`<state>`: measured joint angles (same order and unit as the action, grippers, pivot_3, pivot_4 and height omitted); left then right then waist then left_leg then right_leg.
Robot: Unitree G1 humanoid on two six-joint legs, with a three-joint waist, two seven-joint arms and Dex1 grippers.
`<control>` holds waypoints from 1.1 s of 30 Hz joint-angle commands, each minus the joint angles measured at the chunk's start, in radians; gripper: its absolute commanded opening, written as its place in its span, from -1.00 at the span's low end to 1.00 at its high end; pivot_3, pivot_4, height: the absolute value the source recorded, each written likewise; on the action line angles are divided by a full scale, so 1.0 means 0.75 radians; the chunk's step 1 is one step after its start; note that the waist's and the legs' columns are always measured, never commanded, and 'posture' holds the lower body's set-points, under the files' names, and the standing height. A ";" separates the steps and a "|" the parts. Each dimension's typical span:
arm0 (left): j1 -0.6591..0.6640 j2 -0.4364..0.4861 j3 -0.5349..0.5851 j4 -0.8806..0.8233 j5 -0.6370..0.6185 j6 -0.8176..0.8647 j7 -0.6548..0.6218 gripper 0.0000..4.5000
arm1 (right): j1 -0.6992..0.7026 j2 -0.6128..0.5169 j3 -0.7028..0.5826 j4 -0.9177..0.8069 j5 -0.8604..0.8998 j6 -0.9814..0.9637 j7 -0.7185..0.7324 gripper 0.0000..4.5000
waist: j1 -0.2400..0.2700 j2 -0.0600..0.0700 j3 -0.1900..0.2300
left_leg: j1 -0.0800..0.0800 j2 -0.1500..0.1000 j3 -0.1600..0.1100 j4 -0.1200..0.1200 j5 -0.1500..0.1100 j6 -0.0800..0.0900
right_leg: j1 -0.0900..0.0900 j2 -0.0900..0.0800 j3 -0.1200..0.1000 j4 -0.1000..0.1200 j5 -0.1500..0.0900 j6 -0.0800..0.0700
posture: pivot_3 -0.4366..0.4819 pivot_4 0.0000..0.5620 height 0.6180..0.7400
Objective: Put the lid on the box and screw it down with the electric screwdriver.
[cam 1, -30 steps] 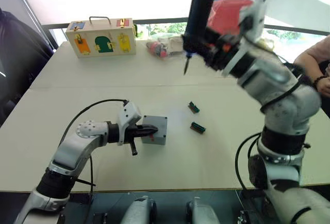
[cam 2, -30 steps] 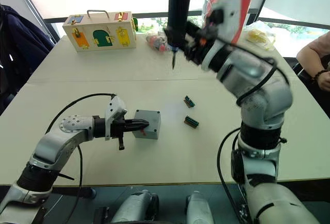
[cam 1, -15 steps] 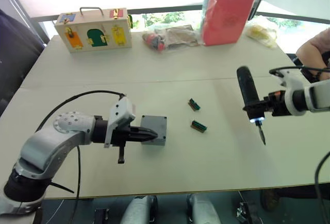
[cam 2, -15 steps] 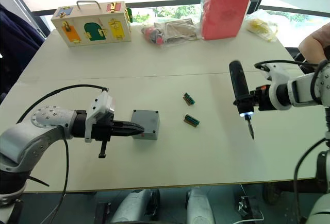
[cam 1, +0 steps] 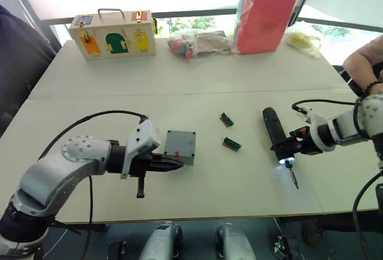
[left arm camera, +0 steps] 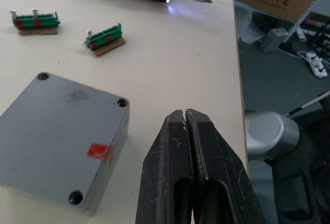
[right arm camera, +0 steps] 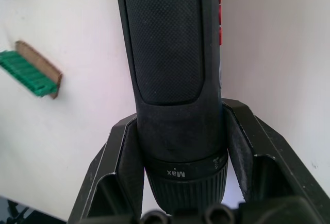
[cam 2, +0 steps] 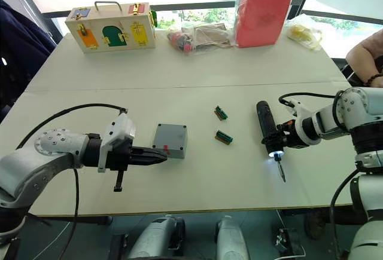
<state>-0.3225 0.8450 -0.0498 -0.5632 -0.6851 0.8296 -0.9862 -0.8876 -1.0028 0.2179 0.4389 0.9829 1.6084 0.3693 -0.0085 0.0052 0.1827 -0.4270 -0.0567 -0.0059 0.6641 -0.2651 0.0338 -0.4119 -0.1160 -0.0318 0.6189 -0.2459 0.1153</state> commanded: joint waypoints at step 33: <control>-0.020 -0.152 0.045 0.412 0.226 -0.118 0.208 -1.00 | 0.455 0.195 0.045 -1.351 -0.415 -0.816 0.449 0.96 | 0.030 -0.005 -0.001 | 0.001 -0.003 -0.001 0.004 0.000 -0.001 | -0.002 -0.004 0.002 0.010 0.002 0.004 | -0.05 -0.47 1.00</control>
<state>-0.3127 0.7355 -0.0015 -0.2444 -0.5352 0.7577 -0.8402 -0.5510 -0.8648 0.2183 -0.5555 0.7405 1.0582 0.7083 0.0142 0.0011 0.1822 -0.4262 -0.0588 -0.0065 0.6675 -0.2648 0.0325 -0.4134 -0.1188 -0.0304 0.6264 -0.2441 0.1183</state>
